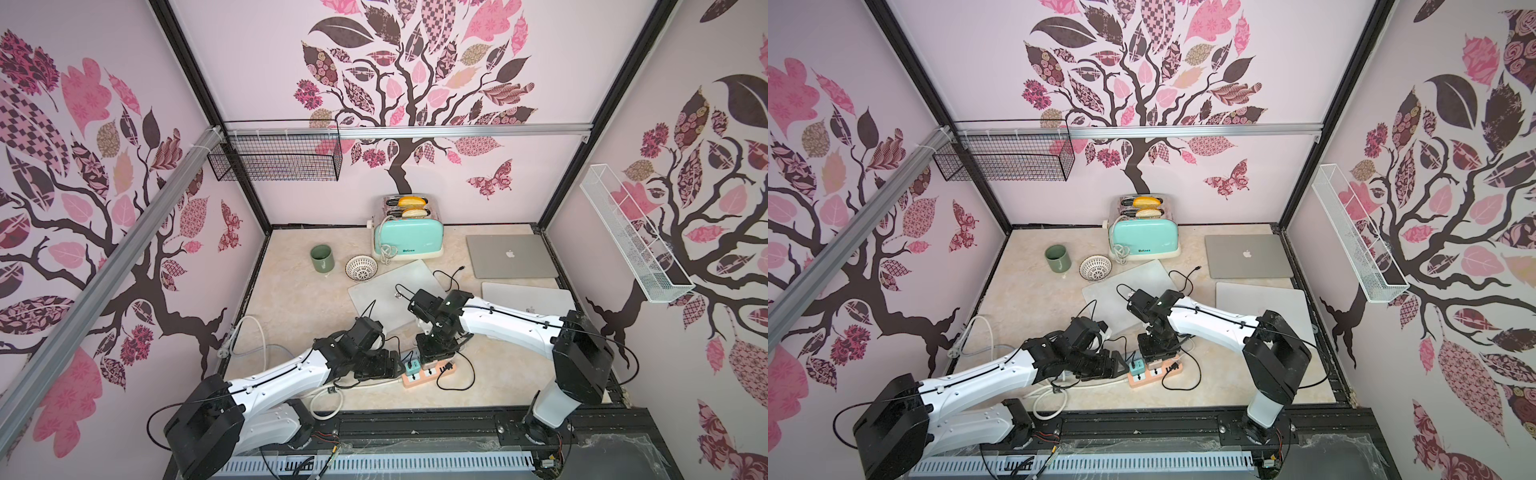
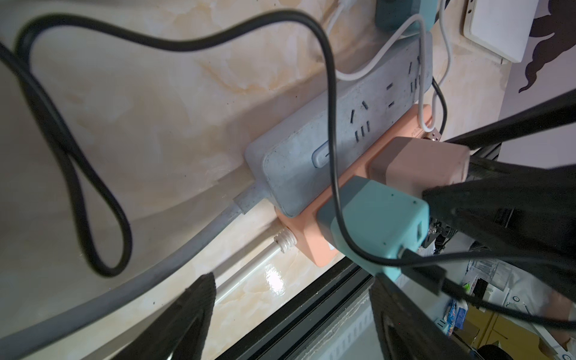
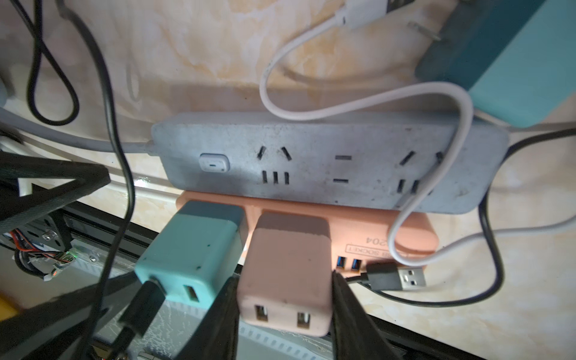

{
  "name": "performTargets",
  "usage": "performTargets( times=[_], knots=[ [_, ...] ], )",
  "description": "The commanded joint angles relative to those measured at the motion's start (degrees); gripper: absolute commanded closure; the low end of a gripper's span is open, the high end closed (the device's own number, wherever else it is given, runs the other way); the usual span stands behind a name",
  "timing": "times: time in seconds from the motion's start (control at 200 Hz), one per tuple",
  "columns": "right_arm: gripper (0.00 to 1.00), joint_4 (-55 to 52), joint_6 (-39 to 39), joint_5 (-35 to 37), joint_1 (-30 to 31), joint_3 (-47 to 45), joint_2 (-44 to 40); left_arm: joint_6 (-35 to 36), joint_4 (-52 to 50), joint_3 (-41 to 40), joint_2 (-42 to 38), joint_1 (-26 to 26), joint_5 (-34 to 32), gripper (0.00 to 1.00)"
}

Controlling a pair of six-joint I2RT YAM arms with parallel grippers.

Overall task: Unplug the laptop charger
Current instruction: Remove the plug from the socket.

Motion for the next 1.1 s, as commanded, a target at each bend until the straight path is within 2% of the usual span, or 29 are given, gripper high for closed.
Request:
performTargets(
  times=[0.0,0.42,0.45,0.51,0.56,0.75,0.985,1.095],
  knots=[
    [0.81,-0.3,1.0,-0.5,0.5,4.2,-2.7,0.9,0.4,-1.0,1.0,0.2,-0.2,0.18],
    [0.85,0.3,1.6,-0.7,0.4,2.4,-2.4,2.1,0.9,-1.6,4.0,0.2,-0.5,0.19],
    [0.85,0.7,1.6,-0.9,0.4,1.9,-2.4,2.0,1.1,-1.8,4.2,0.2,-0.8,0.24],
    [0.87,1.4,2.0,-1.3,0.4,1.1,-2.4,2.0,1.7,-2.3,5.2,0.2,-1.1,0.46],
    [0.88,2.2,2.2,-1.8,0.4,0.2,-2.4,2.6,1.9,-2.4,6.4,0.2,-1.1,0.52],
    [0.89,3.6,2.6,-2.3,0.4,-1.5,-2.2,3.1,3.0,-3.2,8.3,0.2,-1.0,0.49],
    [0.90,5.7,3.4,-2.6,0.4,-4.3,-1.8,0.8,5.0,-5.1,3.7,0.2,-0.5,0.43],
    [0.90,6.6,4.2,-3.1,0.4,-5.1,-2.0,0.2,5.6,-5.3,4.1,0.2,-1.0,0.41]
  ],
)
